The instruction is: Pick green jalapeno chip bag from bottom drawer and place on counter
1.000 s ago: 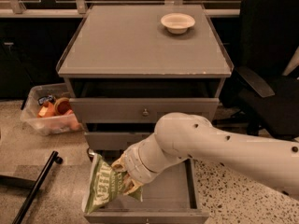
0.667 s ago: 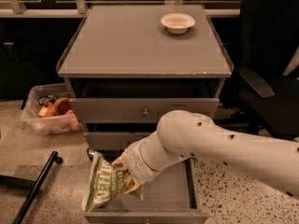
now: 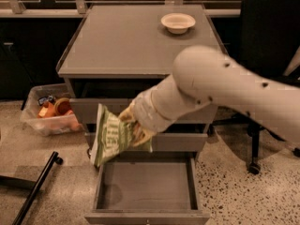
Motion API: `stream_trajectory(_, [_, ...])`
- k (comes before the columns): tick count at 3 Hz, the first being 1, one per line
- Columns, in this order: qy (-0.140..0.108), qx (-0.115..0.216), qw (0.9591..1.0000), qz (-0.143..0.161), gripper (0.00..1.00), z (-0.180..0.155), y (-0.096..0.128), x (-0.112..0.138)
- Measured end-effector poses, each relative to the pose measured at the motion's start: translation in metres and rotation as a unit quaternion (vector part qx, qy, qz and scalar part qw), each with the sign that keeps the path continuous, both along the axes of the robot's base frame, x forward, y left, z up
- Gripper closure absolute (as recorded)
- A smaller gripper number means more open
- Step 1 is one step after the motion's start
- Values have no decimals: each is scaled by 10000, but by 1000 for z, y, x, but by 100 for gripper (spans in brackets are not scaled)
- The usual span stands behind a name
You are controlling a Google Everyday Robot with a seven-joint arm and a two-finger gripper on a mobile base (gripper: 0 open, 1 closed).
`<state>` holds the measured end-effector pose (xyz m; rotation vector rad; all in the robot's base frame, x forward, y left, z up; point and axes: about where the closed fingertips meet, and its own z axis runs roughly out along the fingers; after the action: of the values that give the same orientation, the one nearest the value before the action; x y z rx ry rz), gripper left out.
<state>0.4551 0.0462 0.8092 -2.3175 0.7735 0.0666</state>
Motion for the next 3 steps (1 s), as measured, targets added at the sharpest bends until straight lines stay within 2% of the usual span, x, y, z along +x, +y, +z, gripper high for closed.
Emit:
stream_trajectory(1, [-196,-67,9996,194,100,34,1,53])
stream_trajectory(2, [-304,52,9995,51,100,65,15,116])
stream_trajectory(3, [-626,277,9976,33,100,105,27,135])
